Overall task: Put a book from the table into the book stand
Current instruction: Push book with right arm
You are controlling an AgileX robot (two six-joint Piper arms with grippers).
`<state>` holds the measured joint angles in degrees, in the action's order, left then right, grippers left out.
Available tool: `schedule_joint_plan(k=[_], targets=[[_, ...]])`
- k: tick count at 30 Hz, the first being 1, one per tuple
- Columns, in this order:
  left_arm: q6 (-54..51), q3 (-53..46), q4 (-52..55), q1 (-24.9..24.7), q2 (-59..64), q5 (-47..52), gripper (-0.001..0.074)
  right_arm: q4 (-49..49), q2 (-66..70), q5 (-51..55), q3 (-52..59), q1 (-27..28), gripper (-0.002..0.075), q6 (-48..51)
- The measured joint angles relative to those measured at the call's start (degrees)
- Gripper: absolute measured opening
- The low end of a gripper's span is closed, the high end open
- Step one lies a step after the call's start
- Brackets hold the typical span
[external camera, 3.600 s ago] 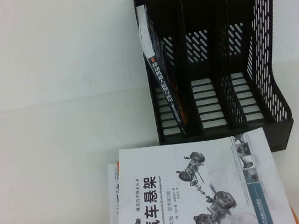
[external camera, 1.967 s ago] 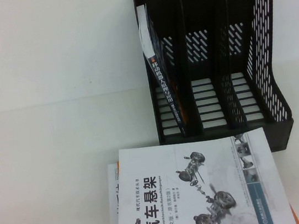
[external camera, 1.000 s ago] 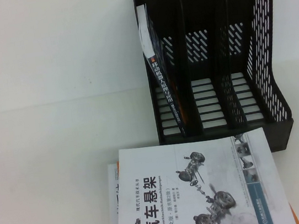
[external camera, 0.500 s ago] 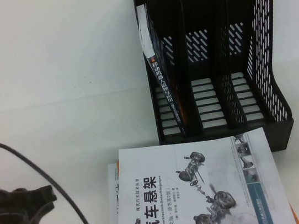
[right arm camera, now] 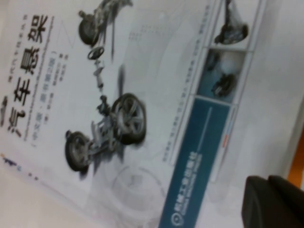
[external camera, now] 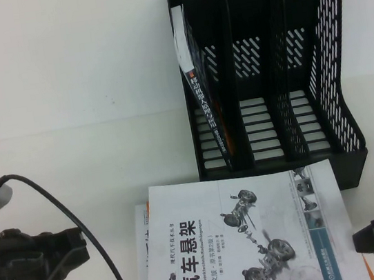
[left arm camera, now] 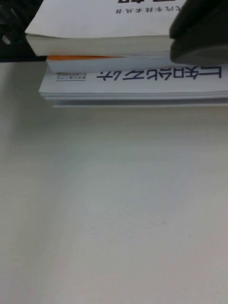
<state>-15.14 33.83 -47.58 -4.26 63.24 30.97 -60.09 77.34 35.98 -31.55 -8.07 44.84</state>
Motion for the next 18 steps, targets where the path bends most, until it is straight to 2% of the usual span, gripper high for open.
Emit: schedule_joint_plan(k=[8, 18], targets=[[-1.1, 0.1, -0.3, 0.0, 0.2, 1.4, -0.0002, 5.3, 0.1, -1.9, -1.0, -0.2, -0.0001, -4.2], [-1.3, 0.2, -2.1, 0.0, 0.2, 1.5, -0.0002, 5.4, 0.1, -2.7, -1.1, -0.2, -0.0001, -4.4]])
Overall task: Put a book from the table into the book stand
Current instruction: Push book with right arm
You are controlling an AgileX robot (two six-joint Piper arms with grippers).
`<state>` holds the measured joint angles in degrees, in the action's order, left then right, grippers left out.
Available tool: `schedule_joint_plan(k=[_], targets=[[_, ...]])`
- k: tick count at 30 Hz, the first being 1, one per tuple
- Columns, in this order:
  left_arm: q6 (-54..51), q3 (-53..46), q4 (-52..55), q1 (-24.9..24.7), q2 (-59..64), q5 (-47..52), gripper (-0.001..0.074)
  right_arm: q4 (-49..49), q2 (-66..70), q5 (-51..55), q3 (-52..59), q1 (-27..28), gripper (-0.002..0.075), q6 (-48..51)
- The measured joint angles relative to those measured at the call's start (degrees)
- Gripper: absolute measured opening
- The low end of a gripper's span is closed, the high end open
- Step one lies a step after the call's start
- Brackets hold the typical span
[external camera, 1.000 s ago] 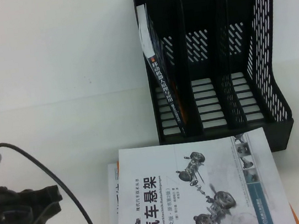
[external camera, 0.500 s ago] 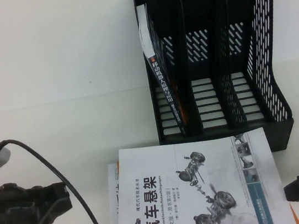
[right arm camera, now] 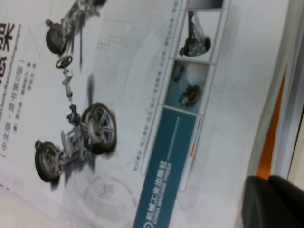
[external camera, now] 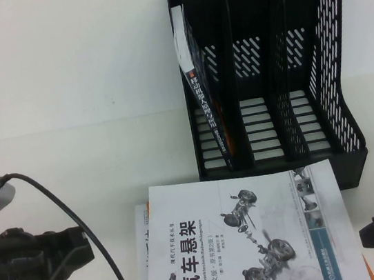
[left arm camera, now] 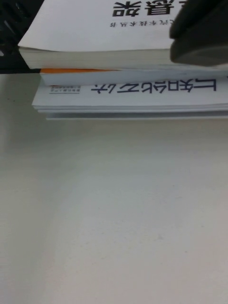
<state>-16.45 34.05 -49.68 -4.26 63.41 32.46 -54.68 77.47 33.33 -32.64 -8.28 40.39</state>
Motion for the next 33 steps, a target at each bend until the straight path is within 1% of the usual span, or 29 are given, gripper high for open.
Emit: schedule_joint_plan(k=[5, 14, 24, 28, 33], targets=[[-0.1, 0.0, -1.7, 0.0, 0.0, 0.0, -0.0002, -0.1, 0.0, -0.9, 0.0, 0.0, -0.0001, 0.1], [-3.6, 0.0, -8.3, 0.0, 0.0, 0.0, -0.0002, -0.7, 0.0, -2.0, 0.0, 0.0, -0.0001, 1.4], [-4.3, 0.0, -9.2, 0.0, 0.0, 0.6, -0.0002, -2.3, 0.7, -2.2, 0.0, 0.0, -0.0001, 4.1], [-4.5, 0.0, -9.2, 0.0, 0.0, 0.8, -0.0002, -4.8, 3.4, -1.8, 0.0, 0.0, -0.0001, 5.4], [-4.8, 0.0, -9.2, 0.0, 0.0, 0.8, -0.0002, -10.2, 5.2, -0.8, -0.1, 0.0, -0.0001, 9.4]])
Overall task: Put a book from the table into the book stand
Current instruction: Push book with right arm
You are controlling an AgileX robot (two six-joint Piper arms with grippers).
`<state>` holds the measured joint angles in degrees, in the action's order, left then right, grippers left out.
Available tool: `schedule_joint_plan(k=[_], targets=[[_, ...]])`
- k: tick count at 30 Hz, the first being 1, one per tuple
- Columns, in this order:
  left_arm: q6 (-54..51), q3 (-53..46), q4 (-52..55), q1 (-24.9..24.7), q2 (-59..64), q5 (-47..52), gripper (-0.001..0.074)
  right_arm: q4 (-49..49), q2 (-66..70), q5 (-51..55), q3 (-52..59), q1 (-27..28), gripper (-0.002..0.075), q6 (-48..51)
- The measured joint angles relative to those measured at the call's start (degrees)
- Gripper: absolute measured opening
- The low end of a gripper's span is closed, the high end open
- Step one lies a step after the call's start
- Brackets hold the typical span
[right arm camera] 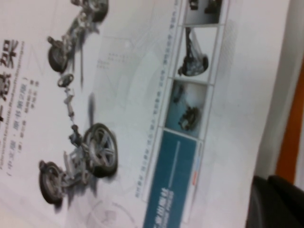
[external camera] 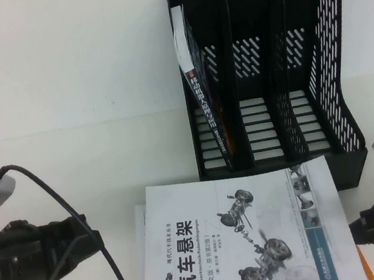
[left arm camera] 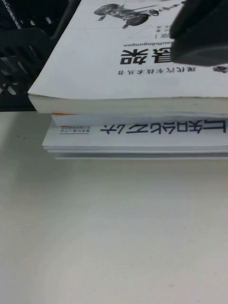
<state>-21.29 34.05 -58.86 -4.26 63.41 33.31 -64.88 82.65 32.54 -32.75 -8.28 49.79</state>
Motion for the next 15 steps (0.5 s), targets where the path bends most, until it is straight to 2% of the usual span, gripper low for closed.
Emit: schedule_joint_plan(k=[15], targets=[[-0.9, 0.0, 0.0, 0.0, 0.0, -1.0, -0.0002, -3.7, 5.4, 2.2, -3.9, -0.3, -0.0001, 2.4]])
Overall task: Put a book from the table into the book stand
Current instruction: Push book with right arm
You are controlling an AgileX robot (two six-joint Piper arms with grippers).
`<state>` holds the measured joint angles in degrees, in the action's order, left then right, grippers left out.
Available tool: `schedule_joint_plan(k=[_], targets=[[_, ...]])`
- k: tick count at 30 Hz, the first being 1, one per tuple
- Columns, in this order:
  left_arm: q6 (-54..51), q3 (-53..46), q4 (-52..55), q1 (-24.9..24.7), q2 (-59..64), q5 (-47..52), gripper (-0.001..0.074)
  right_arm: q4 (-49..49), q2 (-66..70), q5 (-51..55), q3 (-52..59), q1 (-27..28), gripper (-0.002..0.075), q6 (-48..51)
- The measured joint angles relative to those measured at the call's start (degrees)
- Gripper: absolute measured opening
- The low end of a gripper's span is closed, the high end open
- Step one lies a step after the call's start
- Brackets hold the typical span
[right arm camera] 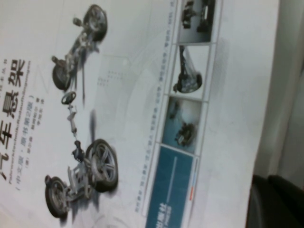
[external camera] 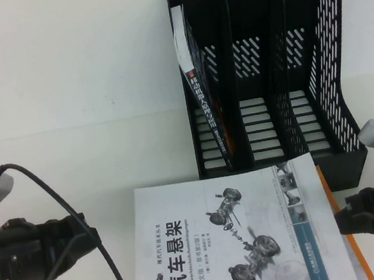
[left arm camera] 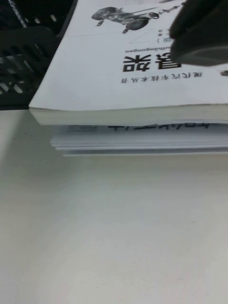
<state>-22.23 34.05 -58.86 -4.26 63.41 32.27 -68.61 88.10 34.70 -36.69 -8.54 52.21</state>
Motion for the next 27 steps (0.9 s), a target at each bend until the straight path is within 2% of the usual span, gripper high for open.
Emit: schedule_joint_plan(k=[10, 15, 19, 23, 27], targets=[[-0.4, 0.0, -0.1, 0.0, 0.0, -3.1, -0.0002, -2.7, 4.0, -0.3, -3.5, -5.8, 0.0000, 0.2], [-0.4, 0.0, 0.4, 1.2, 0.0, -2.6, -0.0002, 3.0, 4.1, -0.8, -5.3, -6.3, 0.0000, -5.6], [-0.5, 0.3, 2.4, 6.1, 0.1, 1.6, -0.0002, 9.8, 3.7, -1.3, -6.1, -6.6, 0.0000, -10.4], [-2.1, 1.8, 5.1, 13.5, 1.5, 11.3, 0.0000, 11.6, 3.7, -1.4, -6.2, -6.6, 0.0000, -11.8], [-6.3, 2.5, 3.2, 19.4, 4.6, 18.4, 0.0049, 11.9, 3.7, -1.5, -6.5, -6.6, 0.0000, -11.8]])
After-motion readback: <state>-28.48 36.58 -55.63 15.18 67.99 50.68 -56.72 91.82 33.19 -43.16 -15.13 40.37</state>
